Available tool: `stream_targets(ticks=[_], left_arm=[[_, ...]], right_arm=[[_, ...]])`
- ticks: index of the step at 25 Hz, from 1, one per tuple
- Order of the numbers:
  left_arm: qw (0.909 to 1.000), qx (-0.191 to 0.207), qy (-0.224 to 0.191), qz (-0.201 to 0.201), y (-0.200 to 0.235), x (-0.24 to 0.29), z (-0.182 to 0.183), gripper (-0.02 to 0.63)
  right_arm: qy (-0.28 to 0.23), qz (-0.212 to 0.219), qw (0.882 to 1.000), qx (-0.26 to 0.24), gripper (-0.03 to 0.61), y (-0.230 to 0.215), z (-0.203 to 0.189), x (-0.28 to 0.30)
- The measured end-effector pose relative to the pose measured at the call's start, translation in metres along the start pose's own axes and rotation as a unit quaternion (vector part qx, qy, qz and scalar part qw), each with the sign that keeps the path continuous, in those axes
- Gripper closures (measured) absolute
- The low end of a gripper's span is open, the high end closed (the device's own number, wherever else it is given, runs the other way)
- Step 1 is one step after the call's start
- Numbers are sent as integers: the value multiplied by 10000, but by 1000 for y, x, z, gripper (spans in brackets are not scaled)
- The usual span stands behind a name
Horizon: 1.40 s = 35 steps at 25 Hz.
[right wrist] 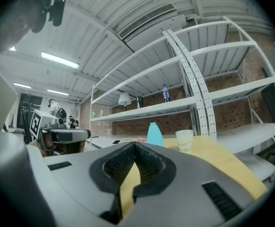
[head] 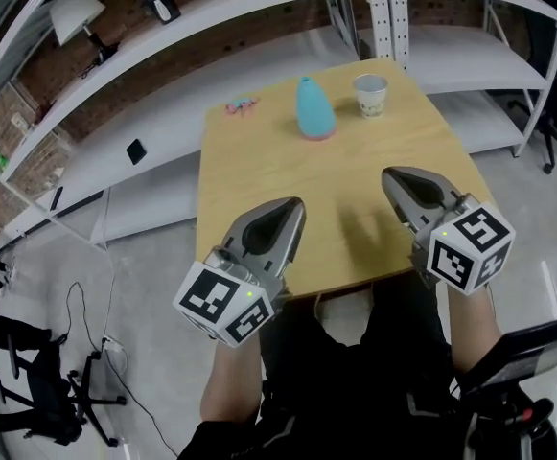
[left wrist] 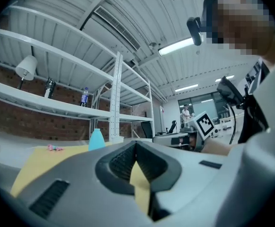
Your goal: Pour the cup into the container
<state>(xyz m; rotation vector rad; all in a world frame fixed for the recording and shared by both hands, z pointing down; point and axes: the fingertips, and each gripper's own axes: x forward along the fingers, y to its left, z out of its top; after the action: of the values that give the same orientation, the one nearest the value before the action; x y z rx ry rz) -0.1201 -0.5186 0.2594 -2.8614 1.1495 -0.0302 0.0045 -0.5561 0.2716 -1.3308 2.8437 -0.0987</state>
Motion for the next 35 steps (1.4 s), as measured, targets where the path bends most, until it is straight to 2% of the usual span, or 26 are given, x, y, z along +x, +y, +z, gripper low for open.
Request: stream_targets(ticks=[9, 26, 35], left_arm=[[9990, -223, -42, 393, -86, -62, -17, 612], [9969, -460, 286, 576, -323, -178, -25, 613], [9976, -329, 278, 534, -448, -239, -13, 613]], right_arm=[[177, 366, 9984, -399, 577, 67, -13, -72], [19, 570, 9983, -70, 577, 164, -42, -320], [18, 510, 9986, -98, 577, 212, -44, -444]])
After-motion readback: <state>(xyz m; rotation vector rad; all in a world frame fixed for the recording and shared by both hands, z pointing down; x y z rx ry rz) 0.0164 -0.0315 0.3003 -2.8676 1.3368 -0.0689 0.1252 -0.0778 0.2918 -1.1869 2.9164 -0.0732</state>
